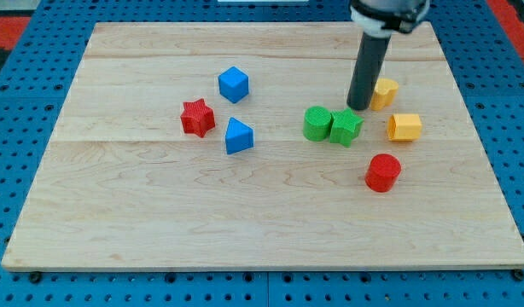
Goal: Move the yellow hexagon close to the red circle
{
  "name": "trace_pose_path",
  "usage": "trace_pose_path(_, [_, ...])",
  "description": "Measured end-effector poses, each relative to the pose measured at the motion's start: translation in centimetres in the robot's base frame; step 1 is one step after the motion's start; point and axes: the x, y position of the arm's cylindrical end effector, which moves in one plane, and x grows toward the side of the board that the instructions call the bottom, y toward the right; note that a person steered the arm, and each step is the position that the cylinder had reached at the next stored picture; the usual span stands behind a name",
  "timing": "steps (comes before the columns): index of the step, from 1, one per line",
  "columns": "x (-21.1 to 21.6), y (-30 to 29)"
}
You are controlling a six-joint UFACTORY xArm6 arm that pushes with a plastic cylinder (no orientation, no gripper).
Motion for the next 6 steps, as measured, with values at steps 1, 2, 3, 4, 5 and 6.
trace_pose_path(1, [1.0, 4.0])
trace_pose_path(2, [2.0, 6.4])
trace_pose_path(3, [4.5, 5.9])
trace_pose_path(4, [6.4, 3.9])
trace_pose_path(5, [6.4, 0.4])
trace_pose_path(6, [4.2, 0.5])
